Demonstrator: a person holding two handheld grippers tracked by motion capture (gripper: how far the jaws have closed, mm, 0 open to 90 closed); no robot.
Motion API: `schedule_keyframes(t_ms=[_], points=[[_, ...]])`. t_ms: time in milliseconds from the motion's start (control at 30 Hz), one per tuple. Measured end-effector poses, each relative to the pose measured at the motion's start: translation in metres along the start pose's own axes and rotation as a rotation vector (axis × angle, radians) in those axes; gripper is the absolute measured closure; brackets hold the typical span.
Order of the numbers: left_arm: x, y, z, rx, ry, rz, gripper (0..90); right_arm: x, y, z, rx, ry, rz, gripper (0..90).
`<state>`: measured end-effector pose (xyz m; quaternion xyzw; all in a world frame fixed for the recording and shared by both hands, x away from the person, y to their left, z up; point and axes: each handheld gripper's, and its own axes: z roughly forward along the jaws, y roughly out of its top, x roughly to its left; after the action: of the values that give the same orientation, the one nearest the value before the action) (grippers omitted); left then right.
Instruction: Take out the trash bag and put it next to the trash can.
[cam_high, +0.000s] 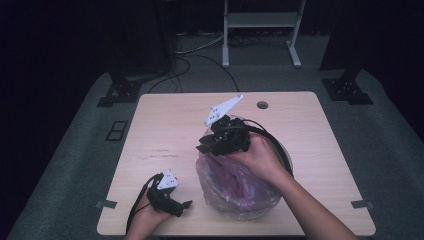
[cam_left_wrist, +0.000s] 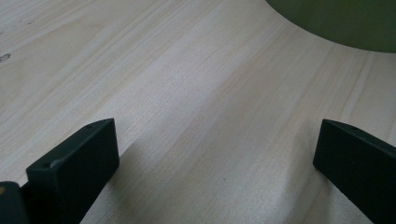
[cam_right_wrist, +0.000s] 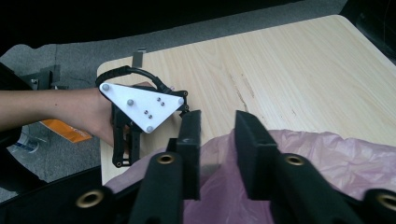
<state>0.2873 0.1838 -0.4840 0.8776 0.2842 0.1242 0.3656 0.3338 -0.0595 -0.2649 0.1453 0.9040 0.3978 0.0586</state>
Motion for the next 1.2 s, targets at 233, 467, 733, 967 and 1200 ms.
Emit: schedule_keyframes(t_ms=[233,467,733,967,1200], points=[[0.000,0.000,0.000,0.000,0.000,0.000,0.0,0.000,-0.007,-0.001,0.009,0.002,0.013,56.4],[0.000,0.000,0.000,0.000,0.000,0.000,0.0,0.001,-0.010,0.005,0.040,0.007,0.012,61.0],[0.000,0.000,0.000,0.000,0.000,0.000,0.0,0.002,-0.010,0.004,0.042,0.013,0.006,77.4],[0.000,0.000,0.000,0.000,0.000,0.000,0.0,0.002,-0.014,0.006,0.059,0.011,0.006,90.0],[0.000,0.000,0.000,0.000,0.000,0.000,0.0,-0.001,-0.013,-0.004,0.006,0.005,0.031,90.0]])
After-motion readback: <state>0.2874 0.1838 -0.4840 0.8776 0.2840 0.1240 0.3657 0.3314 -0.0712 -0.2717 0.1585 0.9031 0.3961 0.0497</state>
